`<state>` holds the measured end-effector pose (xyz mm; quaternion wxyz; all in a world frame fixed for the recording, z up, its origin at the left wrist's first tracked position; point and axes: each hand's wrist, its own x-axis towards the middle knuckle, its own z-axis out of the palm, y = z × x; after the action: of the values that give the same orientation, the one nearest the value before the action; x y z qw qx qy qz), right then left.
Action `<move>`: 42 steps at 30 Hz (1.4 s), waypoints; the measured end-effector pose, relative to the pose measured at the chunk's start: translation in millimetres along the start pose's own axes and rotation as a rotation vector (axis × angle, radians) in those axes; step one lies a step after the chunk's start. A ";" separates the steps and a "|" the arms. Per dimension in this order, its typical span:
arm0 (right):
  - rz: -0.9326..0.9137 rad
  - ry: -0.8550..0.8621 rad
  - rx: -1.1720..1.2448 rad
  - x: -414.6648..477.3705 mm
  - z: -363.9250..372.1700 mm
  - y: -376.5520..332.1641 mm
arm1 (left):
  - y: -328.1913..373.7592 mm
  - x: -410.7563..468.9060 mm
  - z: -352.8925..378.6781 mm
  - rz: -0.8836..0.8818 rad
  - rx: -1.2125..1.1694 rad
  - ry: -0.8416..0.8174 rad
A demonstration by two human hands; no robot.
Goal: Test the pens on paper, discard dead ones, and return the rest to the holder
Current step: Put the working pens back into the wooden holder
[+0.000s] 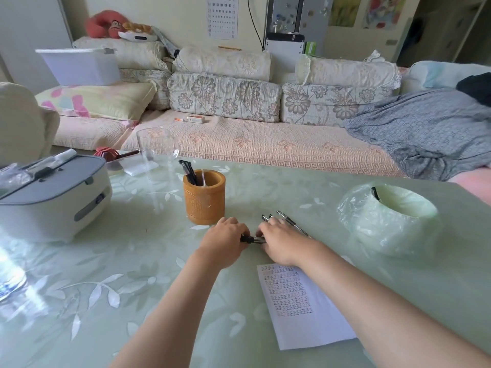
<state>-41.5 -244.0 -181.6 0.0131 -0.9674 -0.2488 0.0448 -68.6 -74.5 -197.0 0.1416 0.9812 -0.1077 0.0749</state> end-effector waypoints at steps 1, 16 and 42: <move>-0.011 0.007 -0.024 -0.6 0.4 -2.4 | 0.1 -1.0 -0.7 -0.001 -0.004 -0.003; -0.058 0.091 0.399 1.5 -24.6 -22.9 | -3.9 -8.0 -57.8 -0.110 -0.636 0.257; -0.164 0.124 1.155 -7.6 -25.2 -40.3 | 17.0 -17.1 -73.0 -0.049 -0.617 0.319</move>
<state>-65.2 -212.5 -154.0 0.5560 -0.7819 -0.2571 0.1154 -97.6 -65.7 -126.2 0.4485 0.8703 -0.0780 0.1878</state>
